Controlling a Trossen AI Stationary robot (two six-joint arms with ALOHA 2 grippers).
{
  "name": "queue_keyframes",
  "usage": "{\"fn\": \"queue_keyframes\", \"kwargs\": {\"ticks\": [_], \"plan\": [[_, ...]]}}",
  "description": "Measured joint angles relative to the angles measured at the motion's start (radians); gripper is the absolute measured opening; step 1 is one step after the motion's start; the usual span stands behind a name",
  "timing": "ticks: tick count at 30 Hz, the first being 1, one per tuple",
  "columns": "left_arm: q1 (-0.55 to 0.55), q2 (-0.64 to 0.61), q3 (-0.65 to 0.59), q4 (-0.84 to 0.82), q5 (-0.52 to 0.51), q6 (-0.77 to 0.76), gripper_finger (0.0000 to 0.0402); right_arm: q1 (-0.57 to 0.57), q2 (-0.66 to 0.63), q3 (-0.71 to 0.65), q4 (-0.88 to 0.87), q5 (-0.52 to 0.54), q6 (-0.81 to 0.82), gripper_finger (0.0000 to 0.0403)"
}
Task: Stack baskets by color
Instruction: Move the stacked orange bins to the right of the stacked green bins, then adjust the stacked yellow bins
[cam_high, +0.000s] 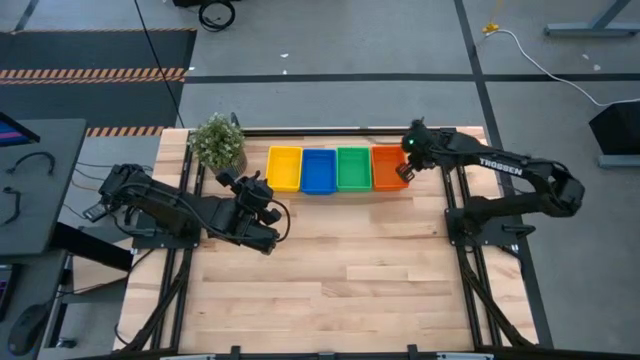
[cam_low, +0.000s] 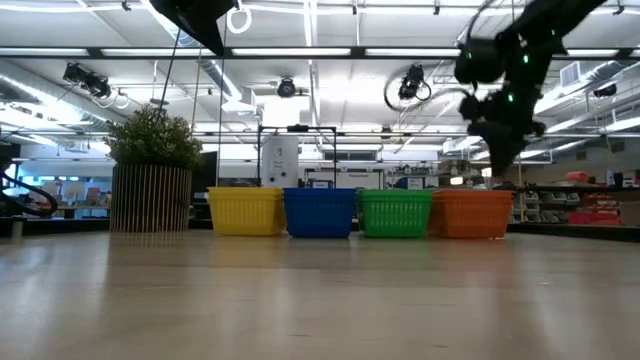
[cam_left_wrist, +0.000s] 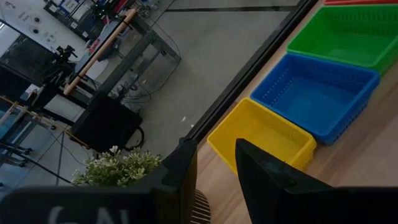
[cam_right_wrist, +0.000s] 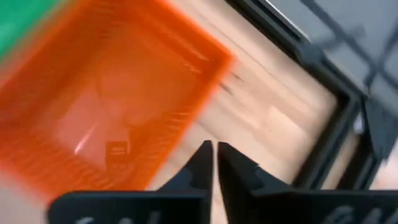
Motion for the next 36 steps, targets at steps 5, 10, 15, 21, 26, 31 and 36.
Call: {"fn": "queue_keyframes", "kwargs": {"ticks": [5, 10, 15, 21, 26, 31, 36], "plan": [[0.000, 0.000, 0.000, 0.000, 0.001, 0.000, 0.0117, -0.114, 0.041, -0.111, 0.138, -0.008, 0.070, 0.0011], [0.000, 0.000, 0.000, -0.002, 0.026, 0.000, 0.0117, -0.139, 0.099, -0.165, 0.255, -0.091, 0.074, 0.0006], [0.000, 0.000, 0.000, -0.004, 0.030, -0.018, 0.0117, -0.139, 0.121, -0.170, 0.320, -0.140, 0.087, 0.0007], [0.000, 0.000, 0.000, -0.004, 0.031, -0.019, 0.0117, -0.138, 0.121, -0.170, 0.329, -0.165, 0.110, 0.0005], [0.000, 0.000, 0.000, -0.004, 0.031, -0.019, 0.0117, -0.130, 0.121, -0.170, 0.330, -0.190, 0.114, 0.0006], [0.000, 0.000, 0.000, -0.004, 0.032, -0.021, 0.0117, -0.128, 0.108, -0.170, 0.324, -0.191, 0.113, 0.0006], [0.025, 0.000, 0.000, -0.053, 0.082, -0.066, 0.0117, -0.123, 0.032, -0.170, 0.274, -0.159, 0.104, 0.0006]]}}
